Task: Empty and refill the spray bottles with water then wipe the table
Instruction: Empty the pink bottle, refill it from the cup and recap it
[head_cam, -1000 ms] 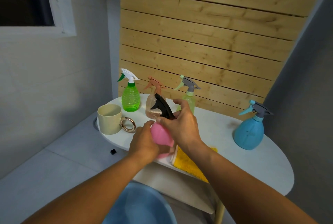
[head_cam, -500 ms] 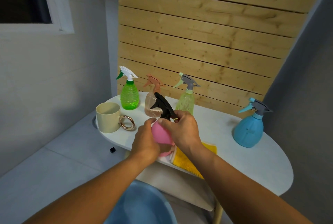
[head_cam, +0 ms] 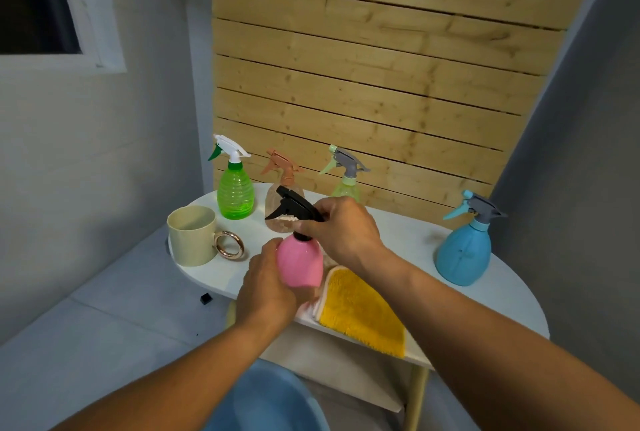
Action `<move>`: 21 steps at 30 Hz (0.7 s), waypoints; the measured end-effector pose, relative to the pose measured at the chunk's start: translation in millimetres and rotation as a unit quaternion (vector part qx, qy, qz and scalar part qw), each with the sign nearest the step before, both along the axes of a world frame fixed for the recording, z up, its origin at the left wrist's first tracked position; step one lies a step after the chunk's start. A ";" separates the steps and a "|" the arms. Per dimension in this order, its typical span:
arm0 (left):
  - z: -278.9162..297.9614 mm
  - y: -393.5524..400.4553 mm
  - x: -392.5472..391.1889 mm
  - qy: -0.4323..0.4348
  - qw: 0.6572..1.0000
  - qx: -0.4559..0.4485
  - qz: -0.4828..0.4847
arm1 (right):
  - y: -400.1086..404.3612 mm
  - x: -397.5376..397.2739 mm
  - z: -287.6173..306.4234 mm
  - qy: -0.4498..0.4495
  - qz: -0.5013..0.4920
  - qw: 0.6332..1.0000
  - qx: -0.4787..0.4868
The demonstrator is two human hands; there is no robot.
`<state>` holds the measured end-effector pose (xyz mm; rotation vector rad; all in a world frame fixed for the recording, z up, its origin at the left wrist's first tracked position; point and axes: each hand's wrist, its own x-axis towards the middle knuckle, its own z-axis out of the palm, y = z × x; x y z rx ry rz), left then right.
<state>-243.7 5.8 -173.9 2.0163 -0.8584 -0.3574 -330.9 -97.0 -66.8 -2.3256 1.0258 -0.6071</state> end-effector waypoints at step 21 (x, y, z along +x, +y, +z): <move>48.2 -134.0 -84.1 0.236 0.944 -0.044 -0.228 | -153.6 -88.3 89.7 0.172 -0.074 0.979 -0.077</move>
